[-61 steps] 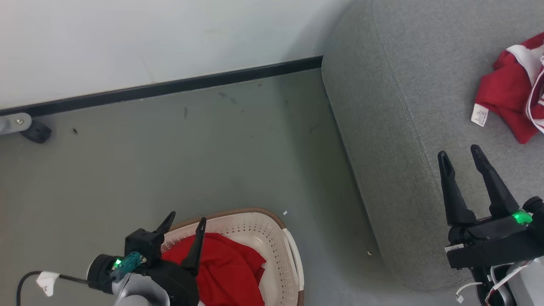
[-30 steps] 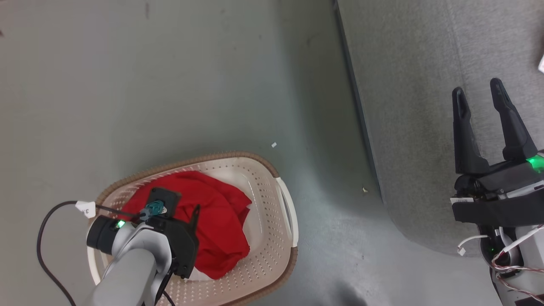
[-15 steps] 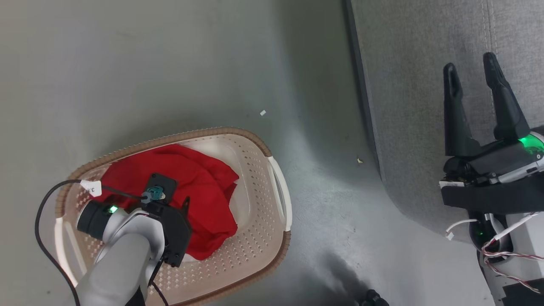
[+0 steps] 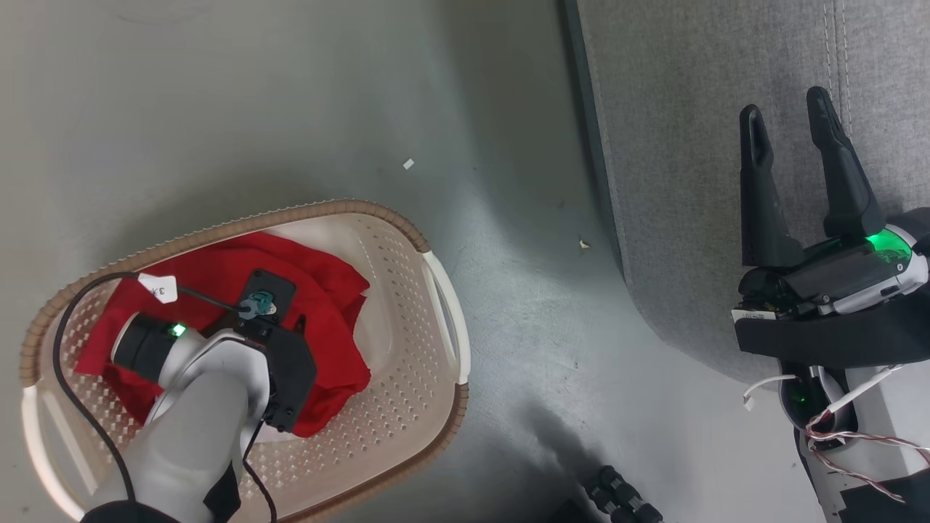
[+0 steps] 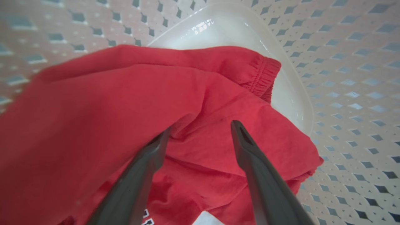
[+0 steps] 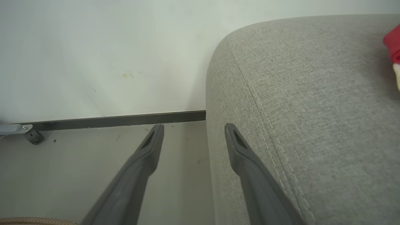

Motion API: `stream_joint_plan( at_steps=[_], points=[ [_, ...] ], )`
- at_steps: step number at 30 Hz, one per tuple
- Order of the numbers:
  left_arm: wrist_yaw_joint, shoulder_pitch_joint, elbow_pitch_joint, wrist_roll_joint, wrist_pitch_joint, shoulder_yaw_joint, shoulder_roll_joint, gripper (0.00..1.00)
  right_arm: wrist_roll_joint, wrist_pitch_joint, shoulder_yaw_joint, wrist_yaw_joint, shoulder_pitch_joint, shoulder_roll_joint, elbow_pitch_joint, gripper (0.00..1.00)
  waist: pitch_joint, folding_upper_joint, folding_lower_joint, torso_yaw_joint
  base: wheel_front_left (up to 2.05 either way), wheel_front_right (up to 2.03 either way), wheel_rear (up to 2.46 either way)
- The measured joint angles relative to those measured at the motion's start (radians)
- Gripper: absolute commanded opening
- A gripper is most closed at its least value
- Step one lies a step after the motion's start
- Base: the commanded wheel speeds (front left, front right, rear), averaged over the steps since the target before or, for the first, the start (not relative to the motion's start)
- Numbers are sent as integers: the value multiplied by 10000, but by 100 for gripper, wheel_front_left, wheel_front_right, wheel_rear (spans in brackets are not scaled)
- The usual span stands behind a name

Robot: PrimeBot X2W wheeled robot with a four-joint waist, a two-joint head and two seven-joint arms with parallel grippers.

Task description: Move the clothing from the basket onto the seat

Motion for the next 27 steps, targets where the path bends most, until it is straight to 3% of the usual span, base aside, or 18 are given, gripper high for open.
stream_joint_plan(
  at_steps=[13, 23, 24, 25, 26, 27],
  points=[
    [389, -524, 1306, 700, 744, -600, 132, 100, -69, -73, 305, 2, -210, 90, -90, 100, 477, -2, 0, -459, 0, 0, 0],
    [669, -678, 1425, 819, 1373, -675, 301, 100, -65, -75, 416, 2, -398, 174, 31, 100, 536, -1, 0, -585, 0, 0, 0],
    [667, -686, 1430, 815, 1396, -662, 303, 78, -65, -75, 420, 2, -397, 174, 50, 100, 533, -1, 0, -593, 0, 0, 0],
    [667, -675, 1430, 811, 1377, -650, 305, 35, -63, -75, 418, 2, -397, 174, 58, 100, 527, -1, 0, -596, 0, 0, 0],
    [665, -661, 1440, 800, 1331, -642, 313, 0, -63, -75, 416, 2, -397, 174, 71, 100, 520, -1, 0, -596, 0, 0, 0],
    [660, -650, 1453, 767, 1310, -627, 320, 0, -63, -75, 416, 2, -397, 174, 90, 100, 513, -1, 0, -594, 0, 0, 0]
  ],
)
